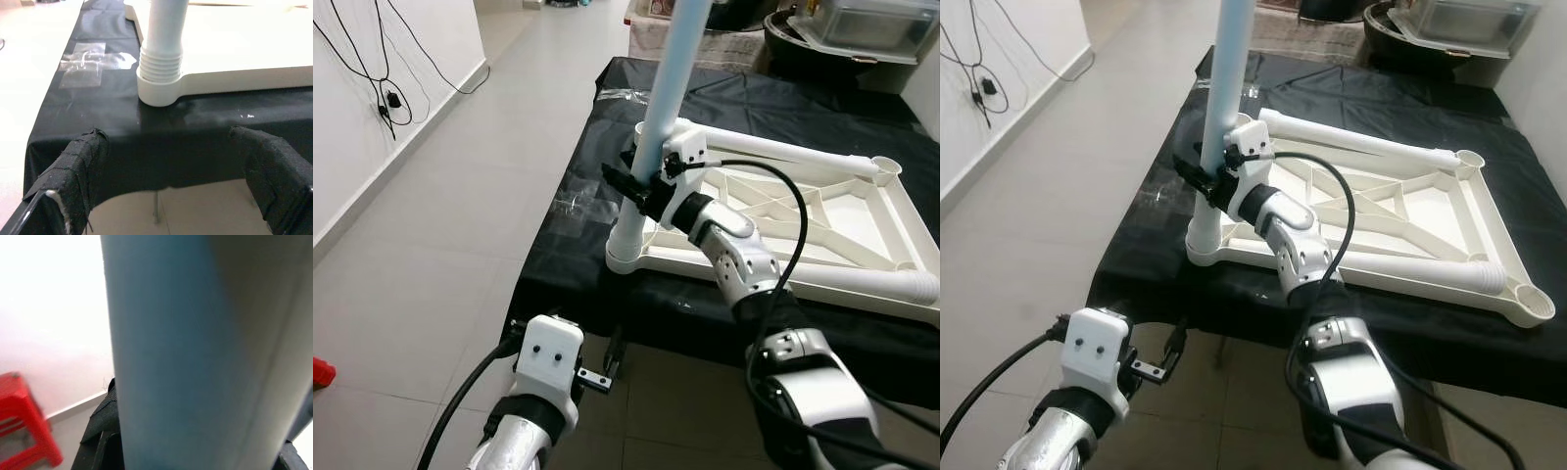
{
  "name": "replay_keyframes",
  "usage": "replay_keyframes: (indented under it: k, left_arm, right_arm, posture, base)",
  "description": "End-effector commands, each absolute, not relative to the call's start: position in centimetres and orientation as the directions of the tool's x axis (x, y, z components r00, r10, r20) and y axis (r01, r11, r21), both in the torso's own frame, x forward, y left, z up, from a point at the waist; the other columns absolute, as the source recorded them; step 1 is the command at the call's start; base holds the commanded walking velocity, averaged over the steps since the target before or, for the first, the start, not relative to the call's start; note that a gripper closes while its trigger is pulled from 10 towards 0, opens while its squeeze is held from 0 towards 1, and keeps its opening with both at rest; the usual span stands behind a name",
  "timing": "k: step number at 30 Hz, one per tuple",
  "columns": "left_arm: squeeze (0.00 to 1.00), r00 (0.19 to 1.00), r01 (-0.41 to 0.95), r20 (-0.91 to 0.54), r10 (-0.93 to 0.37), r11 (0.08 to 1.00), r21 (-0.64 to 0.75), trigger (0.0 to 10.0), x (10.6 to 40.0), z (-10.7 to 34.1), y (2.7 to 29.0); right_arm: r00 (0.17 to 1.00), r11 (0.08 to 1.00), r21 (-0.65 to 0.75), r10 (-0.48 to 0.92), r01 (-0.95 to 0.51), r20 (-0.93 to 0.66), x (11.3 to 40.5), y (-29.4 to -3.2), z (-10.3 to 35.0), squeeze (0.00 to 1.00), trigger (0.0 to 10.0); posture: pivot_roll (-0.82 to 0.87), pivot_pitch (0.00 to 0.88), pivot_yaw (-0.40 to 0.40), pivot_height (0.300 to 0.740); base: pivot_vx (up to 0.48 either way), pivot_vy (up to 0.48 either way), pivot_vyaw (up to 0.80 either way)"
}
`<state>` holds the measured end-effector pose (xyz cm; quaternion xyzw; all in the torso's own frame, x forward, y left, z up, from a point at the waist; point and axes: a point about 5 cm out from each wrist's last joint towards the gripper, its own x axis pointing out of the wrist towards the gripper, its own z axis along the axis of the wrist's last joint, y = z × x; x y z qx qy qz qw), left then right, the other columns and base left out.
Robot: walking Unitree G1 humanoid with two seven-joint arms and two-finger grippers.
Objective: Building children table
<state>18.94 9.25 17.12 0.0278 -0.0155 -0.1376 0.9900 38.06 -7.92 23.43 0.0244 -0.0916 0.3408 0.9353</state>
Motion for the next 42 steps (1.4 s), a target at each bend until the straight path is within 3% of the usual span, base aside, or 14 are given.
replay_keyframes:
  k: [1,4,8,21,25,27,38,42]
  left_arm:
    - [0.0,0.958,0.286,-0.004,-0.286,0.957,0.05,10.0,18.9,16.5,9.2]
    - [0.0,0.958,0.286,-0.003,-0.286,0.957,0.051,10.0,19.0,16.5,9.2]
    - [0.0,0.959,0.284,0.0,-0.284,0.957,0.057,10.0,19.2,16.5,9.3]
    - [0.0,0.958,0.287,0.007,-0.288,0.956,0.06,10.0,19.5,16.5,9.3]
    - [0.0,0.958,0.286,0.007,-0.287,0.956,0.06,10.0,19.5,16.5,9.3]
    - [0.0,0.958,0.286,0.008,-0.287,0.956,0.06,10.0,19.5,16.5,9.3]
    - [0.0,0.959,0.283,0.009,-0.284,0.957,0.062,10.0,19.6,16.5,9.4]
    - [0.0,0.959,0.282,0.011,-0.283,0.957,0.062,10.0,19.6,16.5,9.4]
  right_arm:
    - [0.849,0.855,0.021,0.518,-0.519,-0.105,37.9,-9.8,16.8,0.0,10.0]
    - [0.879,0.886,0.02,0.463,-0.464,-0.108,37.9,-9.9,16.8,0.0,10.0]
    - [0.963,0.958,-0.103,0.261,-0.266,-0.064,37.0,-10.0,17.4,0.0,10.0]
    - [0.996,0.999,-0.038,-0.007,0.004,-0.086,35.2,-9.8,17.4,0.0,10.0]
    - [0.983,0.99,-0.006,-0.143,0.143,-0.115,35.0,-9.6,17.7,0.0,10.0]
    - [0.947,0.958,-0.007,-0.284,0.287,-0.151,35.0,-9.5,17.9,0.0,10.0]
    - [0.879,0.891,0.056,-0.432,0.451,-0.202,34.1,-9.5,18.2,0.0,10.0]
    - [0.814,0.829,0.095,-0.509,0.551,-0.28,33.6,-9.6,18.0,0.0,10.0]
  posture:
    - [0.05,0.203,-0.073,0.74]
    - [0.05,0.203,-0.073,0.74]
    - [0.06,0.201,-0.073,0.74]
    - [0.05,0.194,-0.072,0.74]
    - [0.05,0.192,-0.071,0.74]
    - [0.05,0.191,-0.07,0.74]
    - [0.05,0.192,-0.071,0.74]
    - [0.05,0.191,-0.071,0.74]
  base:
    - [0.0,0.0,0.0]
    - [0.0,0.0,0.0]
    - [0.0,0.0,0.0]
    - [0.0,0.0,0.0]
    - [0.0,0.0,0.0]
    - [0.0,0.0,0.0]
    - [0.0,0.0,0.0]
    - [0.0,0.0,0.0]
